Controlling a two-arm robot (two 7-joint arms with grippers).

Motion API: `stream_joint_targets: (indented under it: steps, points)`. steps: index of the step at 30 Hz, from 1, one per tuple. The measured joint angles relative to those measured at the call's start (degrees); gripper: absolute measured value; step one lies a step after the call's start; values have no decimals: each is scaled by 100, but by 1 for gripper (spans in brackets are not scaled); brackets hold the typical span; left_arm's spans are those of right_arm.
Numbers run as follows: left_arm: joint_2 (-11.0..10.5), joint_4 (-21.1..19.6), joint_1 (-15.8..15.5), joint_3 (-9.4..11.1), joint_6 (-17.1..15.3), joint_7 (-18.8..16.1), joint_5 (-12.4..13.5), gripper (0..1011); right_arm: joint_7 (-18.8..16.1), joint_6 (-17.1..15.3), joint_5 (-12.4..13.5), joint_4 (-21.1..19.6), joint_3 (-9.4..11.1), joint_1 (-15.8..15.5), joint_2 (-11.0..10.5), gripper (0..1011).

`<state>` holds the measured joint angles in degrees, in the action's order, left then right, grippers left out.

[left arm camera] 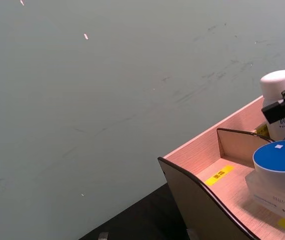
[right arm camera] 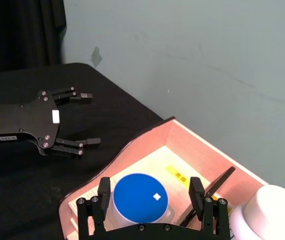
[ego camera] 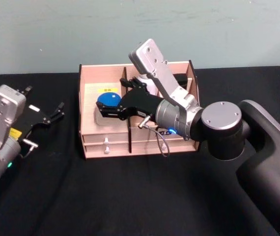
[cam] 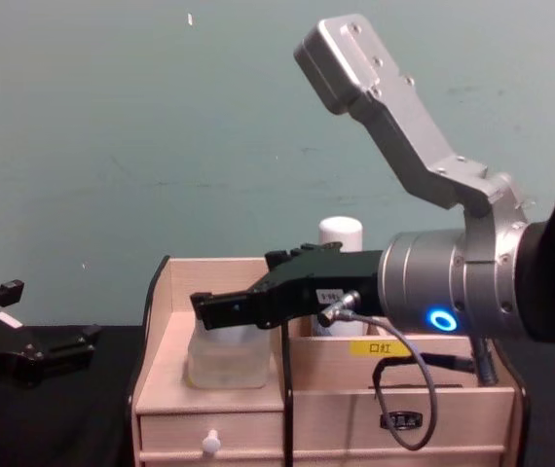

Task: Pick up the facial cleanser and watermelon frost from the table and place them into the tiered storage box.

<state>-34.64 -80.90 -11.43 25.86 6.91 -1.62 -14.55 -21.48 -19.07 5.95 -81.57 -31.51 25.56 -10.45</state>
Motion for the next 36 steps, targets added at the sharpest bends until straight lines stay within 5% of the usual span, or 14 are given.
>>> stream_joint_targets:
  steps: [6, 16, 23, 28, 36]
  points:
    - [0, 0, 0, 0, 0, 0, 0, 1010, 5, 105, -9, -292, 79, -160, -78, 1002]
    - [0, 0, 0, 0, 0, 0, 0, 1010, 99, 264, 166, -1431, 495, -818, -532, 1002]
    - [0, 0, 0, 0, 0, 0, 0, 1010, 377, 502, 274, -2273, 1049, -1491, -918, 1002]
    - [0, 0, 0, 0, 0, 0, 0, 1010, 740, 694, 336, -2703, 1691, -2107, -1101, 1002]
    - [0, 0, 0, 0, 0, 0, 0, 1010, 1331, 748, 100, -2762, 2303, -2588, -1036, 1002]
